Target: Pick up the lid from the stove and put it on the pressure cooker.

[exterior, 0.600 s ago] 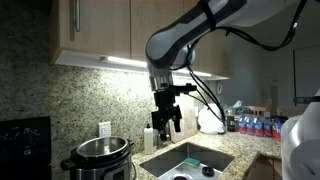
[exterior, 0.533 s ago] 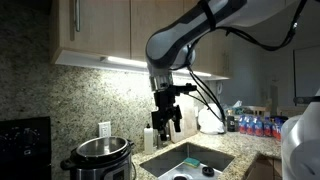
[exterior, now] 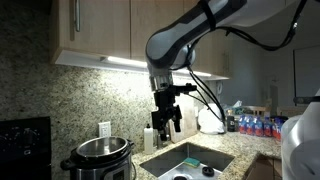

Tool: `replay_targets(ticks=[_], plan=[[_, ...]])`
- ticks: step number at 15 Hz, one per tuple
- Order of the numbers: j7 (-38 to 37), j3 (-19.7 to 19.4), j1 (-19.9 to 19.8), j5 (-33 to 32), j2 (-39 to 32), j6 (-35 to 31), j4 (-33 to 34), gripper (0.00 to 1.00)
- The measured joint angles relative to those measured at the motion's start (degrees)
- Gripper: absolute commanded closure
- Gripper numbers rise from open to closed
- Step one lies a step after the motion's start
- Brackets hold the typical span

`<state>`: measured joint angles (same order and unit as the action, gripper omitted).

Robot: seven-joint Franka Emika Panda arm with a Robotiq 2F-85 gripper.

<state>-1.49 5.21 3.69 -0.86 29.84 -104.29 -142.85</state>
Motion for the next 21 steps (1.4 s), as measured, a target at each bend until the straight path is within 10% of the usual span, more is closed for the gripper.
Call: replay_targets(ticks=[21], plan=[[6.3, -2.4, 0.6, -2.1, -0.4, 4.9, 3.5, 0.00]])
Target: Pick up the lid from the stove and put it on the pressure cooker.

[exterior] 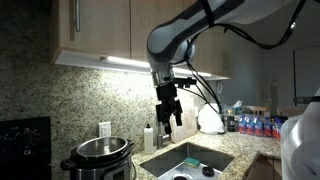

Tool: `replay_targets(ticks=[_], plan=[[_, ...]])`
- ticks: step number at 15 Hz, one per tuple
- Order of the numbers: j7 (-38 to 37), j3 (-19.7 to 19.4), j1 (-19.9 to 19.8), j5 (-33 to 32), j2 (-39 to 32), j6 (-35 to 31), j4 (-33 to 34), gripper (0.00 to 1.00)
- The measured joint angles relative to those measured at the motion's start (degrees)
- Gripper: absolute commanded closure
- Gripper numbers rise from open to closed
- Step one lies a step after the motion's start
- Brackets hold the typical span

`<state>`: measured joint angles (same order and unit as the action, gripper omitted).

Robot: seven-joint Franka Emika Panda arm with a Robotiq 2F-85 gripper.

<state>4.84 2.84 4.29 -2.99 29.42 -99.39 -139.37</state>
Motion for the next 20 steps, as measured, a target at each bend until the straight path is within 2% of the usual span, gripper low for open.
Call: replay_targets(ticks=[11, 15, 20], plan=[[0.0, 0.0, 0.0, 0.1, -0.6, -0.1, 0.4, 0.00], [-0.1, 0.2, 1.0, 2.3, -0.7, -4.8, -0.4, 0.00], [-0.1, 1.9, 4.6, 7.4, -0.5, -11.3, -2.7, 0.00]])
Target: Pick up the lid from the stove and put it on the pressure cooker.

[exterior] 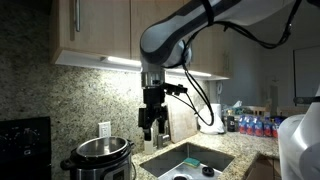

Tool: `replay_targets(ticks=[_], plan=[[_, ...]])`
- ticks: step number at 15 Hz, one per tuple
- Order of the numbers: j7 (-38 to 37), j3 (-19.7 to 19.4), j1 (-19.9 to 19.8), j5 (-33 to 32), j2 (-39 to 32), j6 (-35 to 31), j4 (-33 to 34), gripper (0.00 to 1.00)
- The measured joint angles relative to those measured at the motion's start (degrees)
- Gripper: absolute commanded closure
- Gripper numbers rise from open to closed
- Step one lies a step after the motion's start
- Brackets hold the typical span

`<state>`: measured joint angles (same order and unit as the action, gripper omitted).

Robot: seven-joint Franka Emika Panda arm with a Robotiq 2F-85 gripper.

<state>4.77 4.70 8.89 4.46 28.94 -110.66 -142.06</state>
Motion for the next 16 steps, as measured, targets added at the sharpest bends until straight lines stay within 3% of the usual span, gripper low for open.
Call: replay_targets(ticks=[8, 12, 16], plan=[[-1.6, 4.0, 4.9, 5.8, -1.5, -15.9, -2.1, 0.00], [-1.5, 5.3, 8.7, 9.6, -7.2, -22.9, -1.6, 0.00], [-1.1, 6.6, 11.0, 10.4, -14.2, -24.2, 2.3, 0.00]])
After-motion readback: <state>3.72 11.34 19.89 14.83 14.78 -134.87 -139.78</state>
